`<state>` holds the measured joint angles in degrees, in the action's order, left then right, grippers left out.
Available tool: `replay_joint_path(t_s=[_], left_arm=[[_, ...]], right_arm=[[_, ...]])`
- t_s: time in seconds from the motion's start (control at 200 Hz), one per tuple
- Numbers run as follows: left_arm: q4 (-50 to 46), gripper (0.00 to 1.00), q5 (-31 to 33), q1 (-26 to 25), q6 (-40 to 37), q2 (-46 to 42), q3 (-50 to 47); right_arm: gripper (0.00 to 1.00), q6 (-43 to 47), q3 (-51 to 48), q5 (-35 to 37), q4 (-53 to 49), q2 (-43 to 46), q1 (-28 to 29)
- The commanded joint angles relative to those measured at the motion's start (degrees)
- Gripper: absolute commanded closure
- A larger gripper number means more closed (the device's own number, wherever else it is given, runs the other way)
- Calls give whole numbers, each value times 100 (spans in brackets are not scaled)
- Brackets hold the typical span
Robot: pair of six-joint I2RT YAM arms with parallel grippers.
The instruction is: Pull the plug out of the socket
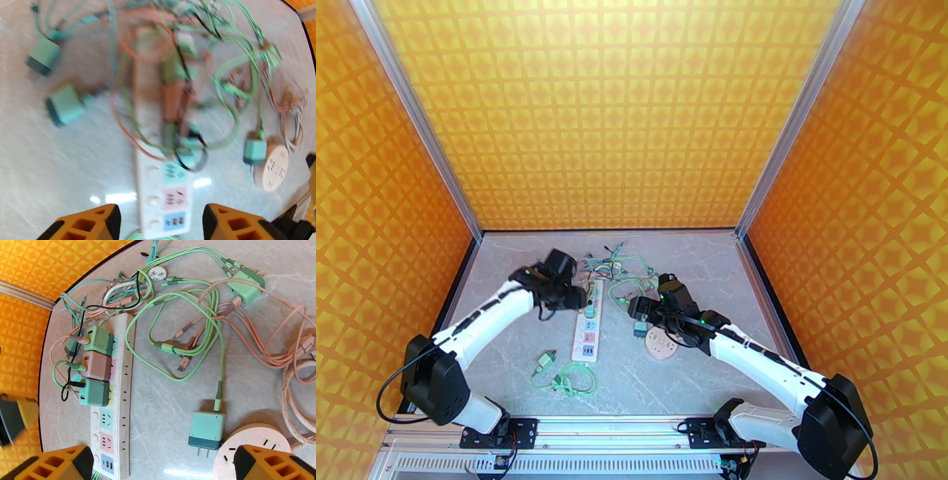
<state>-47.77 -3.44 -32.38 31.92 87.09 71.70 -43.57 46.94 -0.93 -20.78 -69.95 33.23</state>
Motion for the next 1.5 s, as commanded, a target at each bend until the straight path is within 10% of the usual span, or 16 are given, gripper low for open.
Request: replay_joint_path(t_s=[0.0, 1.496], left_arm=[[662, 41, -32, -256, 713, -94, -338], [1434, 47, 911, -480, 236, 1882, 359]], right_arm=[[2, 68, 102, -92, 118, 33, -27], [2, -42, -360, 146, -147, 603, -36]])
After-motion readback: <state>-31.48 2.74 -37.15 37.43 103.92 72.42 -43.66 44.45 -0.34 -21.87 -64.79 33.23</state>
